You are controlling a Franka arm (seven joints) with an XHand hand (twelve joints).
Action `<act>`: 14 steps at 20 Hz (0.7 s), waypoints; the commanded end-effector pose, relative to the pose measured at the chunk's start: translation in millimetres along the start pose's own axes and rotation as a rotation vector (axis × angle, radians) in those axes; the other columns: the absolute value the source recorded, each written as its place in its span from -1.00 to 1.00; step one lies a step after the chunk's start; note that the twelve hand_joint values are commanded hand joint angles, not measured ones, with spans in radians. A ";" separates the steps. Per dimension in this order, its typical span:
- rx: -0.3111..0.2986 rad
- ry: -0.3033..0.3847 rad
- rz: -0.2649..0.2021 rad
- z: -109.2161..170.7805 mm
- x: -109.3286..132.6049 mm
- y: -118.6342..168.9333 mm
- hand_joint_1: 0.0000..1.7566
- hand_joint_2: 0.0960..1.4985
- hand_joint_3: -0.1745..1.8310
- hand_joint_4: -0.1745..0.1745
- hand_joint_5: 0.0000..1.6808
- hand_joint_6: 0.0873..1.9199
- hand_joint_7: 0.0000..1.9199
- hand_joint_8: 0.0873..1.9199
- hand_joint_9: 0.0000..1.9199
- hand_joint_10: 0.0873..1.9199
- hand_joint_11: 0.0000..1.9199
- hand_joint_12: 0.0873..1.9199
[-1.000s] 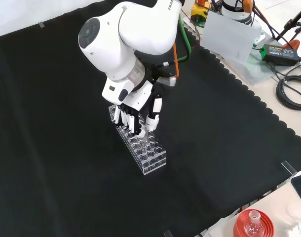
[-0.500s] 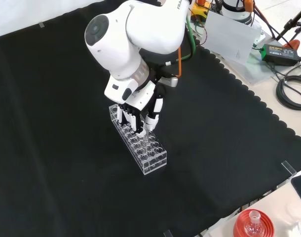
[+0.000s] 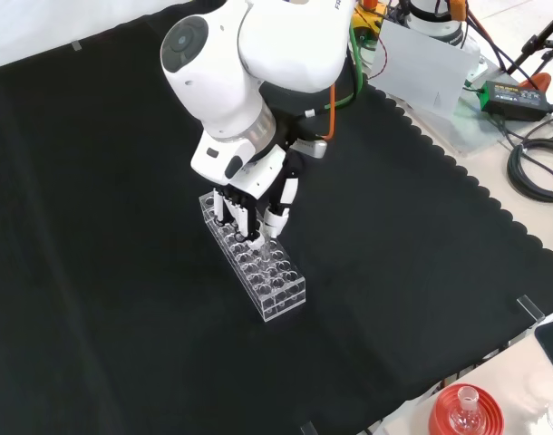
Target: Pick up the test tube.
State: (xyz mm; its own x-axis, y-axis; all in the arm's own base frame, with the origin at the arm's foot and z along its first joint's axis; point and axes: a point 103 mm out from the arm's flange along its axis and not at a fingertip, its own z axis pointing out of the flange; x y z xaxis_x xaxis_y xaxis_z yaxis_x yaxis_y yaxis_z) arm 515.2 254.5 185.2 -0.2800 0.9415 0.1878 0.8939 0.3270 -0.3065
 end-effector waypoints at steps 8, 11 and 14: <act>-0.013 0.011 -0.005 -6.5 -0.7 -1.5 0.62 0.33 -1.00 -1.00 0.57 -0.70 0.52 -0.55 0.48 -1.00 -0.08 0.17; -0.016 0.017 -0.006 -10.2 -1.4 -2.0 0.62 0.33 -1.00 -1.00 0.58 -0.71 0.52 -0.55 0.49 -1.00 -0.07 0.17; -0.019 0.020 -0.009 -14.6 -2.2 -2.6 0.62 0.32 -1.00 -1.00 0.56 -0.73 0.54 -0.57 0.50 -1.00 -0.07 0.17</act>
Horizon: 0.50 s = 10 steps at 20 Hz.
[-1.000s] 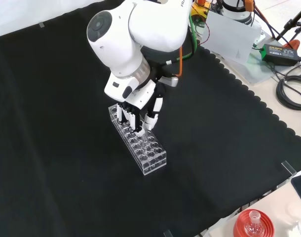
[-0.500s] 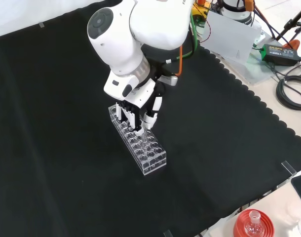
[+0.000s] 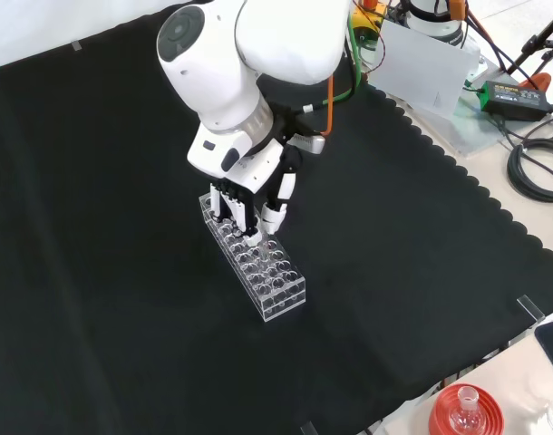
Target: Pick up the test tube.
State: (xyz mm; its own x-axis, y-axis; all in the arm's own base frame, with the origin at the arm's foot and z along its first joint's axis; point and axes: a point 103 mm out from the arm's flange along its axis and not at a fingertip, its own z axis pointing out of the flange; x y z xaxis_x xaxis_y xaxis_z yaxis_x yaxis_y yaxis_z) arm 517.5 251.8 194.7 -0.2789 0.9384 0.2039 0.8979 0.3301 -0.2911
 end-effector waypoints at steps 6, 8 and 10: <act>-0.022 -0.018 -0.011 -41.0 -4.4 -10.1 0.62 0.32 -1.00 -1.00 0.58 -0.72 0.53 -0.56 0.50 -1.00 -0.07 0.17; -0.029 -0.024 -0.009 -46.0 -4.4 -12.1 0.62 0.32 -1.00 -1.00 0.59 -0.70 0.51 -0.54 0.49 -1.00 -0.06 0.17; -0.033 -0.030 -0.011 -50.9 -4.1 -13.2 0.62 0.33 -1.00 -1.00 0.60 -0.69 0.50 -0.53 0.49 -1.00 -0.06 0.17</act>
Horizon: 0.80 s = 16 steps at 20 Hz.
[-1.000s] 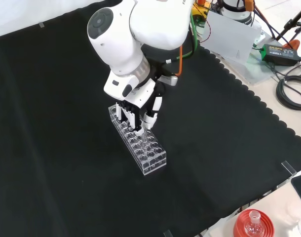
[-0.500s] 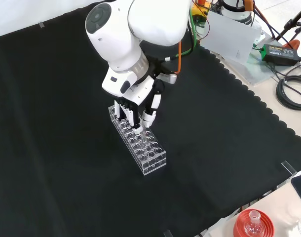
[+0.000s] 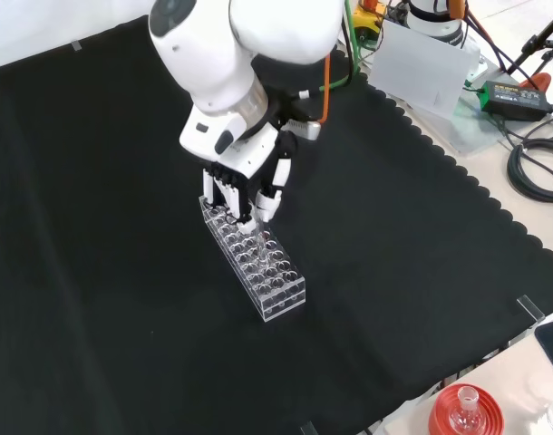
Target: Pick up the test tube.
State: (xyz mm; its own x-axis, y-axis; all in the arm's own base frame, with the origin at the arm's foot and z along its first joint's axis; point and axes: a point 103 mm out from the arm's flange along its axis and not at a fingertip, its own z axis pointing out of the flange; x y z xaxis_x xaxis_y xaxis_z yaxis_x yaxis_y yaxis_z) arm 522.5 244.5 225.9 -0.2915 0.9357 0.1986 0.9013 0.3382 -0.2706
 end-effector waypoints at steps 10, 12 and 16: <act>-0.048 -0.037 -0.004 -48.8 -3.9 -16.7 0.62 0.33 -1.00 -1.00 0.60 -0.69 0.49 -0.52 0.49 -1.00 -0.06 0.17; -0.060 -0.035 -0.001 -58.7 -5.2 -23.2 0.62 0.33 -1.00 -1.00 0.60 -0.68 0.49 -0.52 0.49 -1.00 -0.06 0.17; -0.093 -0.036 -0.007 -83.8 -4.5 -38.3 0.62 0.33 -1.00 -1.00 0.59 -0.68 0.49 -0.52 0.49 -1.00 -0.05 0.17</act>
State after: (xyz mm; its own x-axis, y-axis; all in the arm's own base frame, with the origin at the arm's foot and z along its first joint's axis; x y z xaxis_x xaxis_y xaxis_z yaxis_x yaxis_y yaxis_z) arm 523.2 229.1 286.1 -0.3066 0.9373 0.1659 0.9179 0.3373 -0.2091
